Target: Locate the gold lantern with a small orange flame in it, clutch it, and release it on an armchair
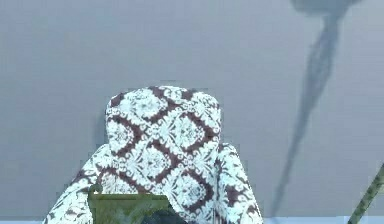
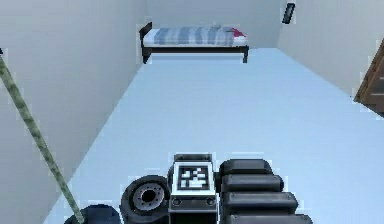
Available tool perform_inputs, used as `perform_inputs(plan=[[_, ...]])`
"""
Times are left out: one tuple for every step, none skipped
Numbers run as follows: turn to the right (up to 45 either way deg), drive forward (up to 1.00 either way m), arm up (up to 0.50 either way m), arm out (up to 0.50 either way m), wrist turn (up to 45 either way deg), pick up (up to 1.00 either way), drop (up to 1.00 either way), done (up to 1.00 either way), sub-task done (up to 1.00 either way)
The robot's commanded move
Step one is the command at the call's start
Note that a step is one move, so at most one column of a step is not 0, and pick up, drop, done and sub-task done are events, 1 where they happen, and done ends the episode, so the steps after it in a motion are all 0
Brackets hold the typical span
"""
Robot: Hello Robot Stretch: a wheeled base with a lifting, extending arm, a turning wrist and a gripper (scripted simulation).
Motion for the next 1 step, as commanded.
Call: perform_inputs(plan=[[-6.0, 0.00, 0.00, 0.00, 0.0, 0.00, 0.00, 0.00, 0.00]])
